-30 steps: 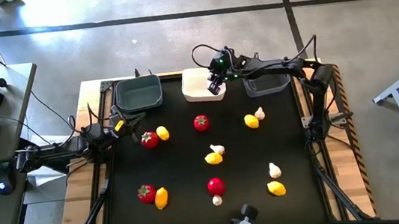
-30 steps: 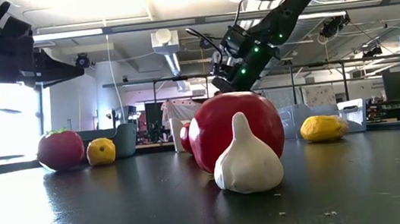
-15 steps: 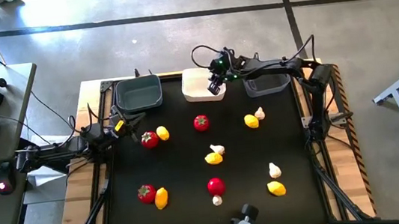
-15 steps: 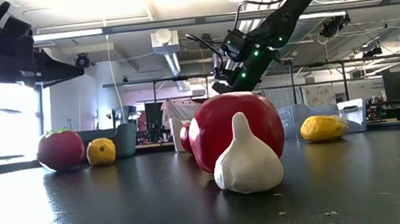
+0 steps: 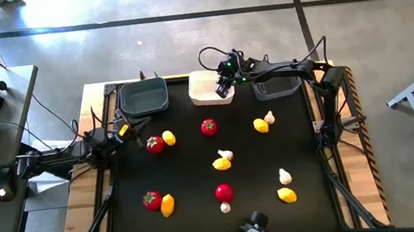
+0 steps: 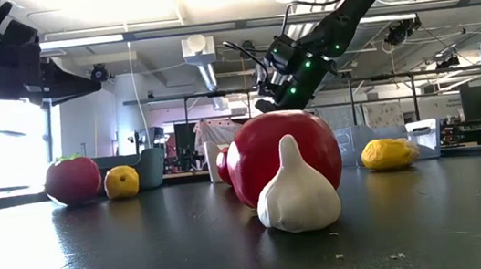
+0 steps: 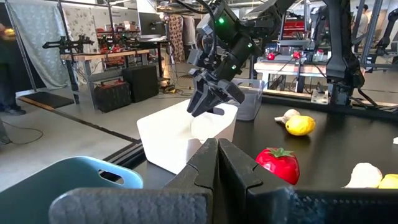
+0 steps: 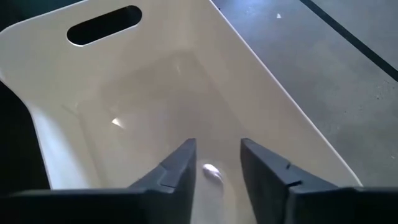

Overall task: Sort produce into baskets
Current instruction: Put the top left red tomato into the gray bin

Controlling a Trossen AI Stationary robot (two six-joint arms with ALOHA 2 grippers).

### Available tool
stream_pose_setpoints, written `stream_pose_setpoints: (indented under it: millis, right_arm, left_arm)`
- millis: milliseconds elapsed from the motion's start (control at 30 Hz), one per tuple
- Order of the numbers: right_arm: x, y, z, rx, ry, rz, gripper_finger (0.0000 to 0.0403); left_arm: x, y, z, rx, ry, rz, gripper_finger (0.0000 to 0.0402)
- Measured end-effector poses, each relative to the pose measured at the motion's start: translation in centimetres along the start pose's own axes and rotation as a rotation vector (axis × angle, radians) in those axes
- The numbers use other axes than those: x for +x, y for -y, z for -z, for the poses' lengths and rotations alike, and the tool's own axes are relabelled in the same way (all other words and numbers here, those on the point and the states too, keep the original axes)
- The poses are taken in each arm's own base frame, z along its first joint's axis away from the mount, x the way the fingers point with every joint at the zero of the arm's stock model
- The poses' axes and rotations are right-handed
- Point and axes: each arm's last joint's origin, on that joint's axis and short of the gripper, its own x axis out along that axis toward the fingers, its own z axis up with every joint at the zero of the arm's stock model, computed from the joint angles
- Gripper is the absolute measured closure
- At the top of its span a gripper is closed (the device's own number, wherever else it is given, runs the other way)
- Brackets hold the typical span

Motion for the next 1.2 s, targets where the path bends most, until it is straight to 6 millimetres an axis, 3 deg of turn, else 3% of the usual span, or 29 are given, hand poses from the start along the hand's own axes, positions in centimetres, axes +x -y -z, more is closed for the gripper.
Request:
stream_pose_setpoints:
  millis: [267,533,700,1033,1200]
  right_arm:
    - [-0.6,0.0,-0.5,-0.007,0.025,0.007,0.0256]
    - [-4.9,-0.4,-2.6,-0.022,0.106,0.024,0.0322]
    - [-6.2,-3.0,-3.0,-0.097,0.14,-0.022,0.0393]
    - [-5.4,-8.7,-0.4,-0.14,0.23,-0.138,0.04]
    - [-5.8,-10.5,0.8,-0.133,0.303,-0.163,0.0402]
  left_arm:
    - [0.0,0.0,0.0,0.0,0.0,0.0,0.0401]
    - [0.0,0.0,0.0,0.0,0.0,0.0,0.0401]
    - [0.0,0.0,0.0,0.0,0.0,0.0,0.0401]
    - [0.0,0.0,0.0,0.0,0.0,0.0,0.0401]
    - [0.0,0.0,0.0,-0.002,0.005,0.0,0.0401]
